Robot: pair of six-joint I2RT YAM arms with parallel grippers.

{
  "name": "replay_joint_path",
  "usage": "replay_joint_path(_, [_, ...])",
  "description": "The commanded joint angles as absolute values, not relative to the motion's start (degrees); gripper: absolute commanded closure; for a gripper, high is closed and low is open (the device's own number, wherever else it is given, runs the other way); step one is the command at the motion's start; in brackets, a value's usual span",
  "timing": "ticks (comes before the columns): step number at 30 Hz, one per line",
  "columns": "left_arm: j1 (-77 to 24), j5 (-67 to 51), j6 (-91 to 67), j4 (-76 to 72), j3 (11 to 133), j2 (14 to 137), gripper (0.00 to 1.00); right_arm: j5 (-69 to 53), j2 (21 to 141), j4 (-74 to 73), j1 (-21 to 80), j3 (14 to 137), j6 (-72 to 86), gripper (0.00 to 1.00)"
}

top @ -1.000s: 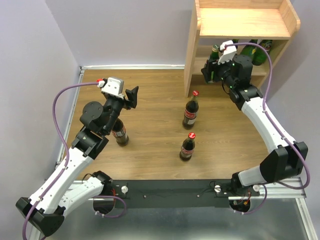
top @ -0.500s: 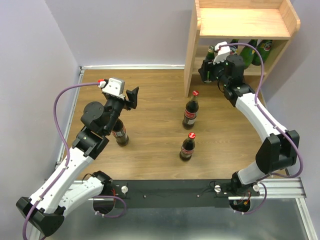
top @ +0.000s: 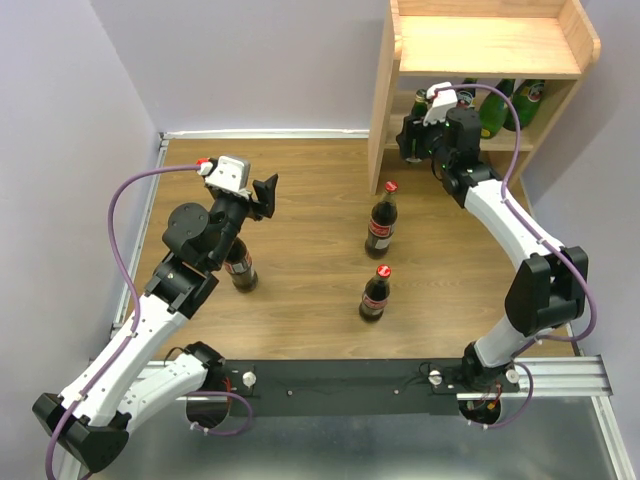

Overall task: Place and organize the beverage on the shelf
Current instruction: Place the drink on the shelf.

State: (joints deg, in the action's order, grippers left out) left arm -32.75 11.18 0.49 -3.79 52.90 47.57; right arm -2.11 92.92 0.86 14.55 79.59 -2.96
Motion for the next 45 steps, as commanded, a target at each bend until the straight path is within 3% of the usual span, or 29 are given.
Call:
replay_joint_path(1, [-33.0,12.7,0.9,-5.0,52.2,47.5,0.28,-0.9,91.2,10.8,14.4,84.2,-2.0,0.99])
replay_joint_path(45, [-33.0,12.7,1.0,-4.8,52.3,47.8,0.28,1.6,96.2,10.8,13.8,88.6,-3.3,1.00])
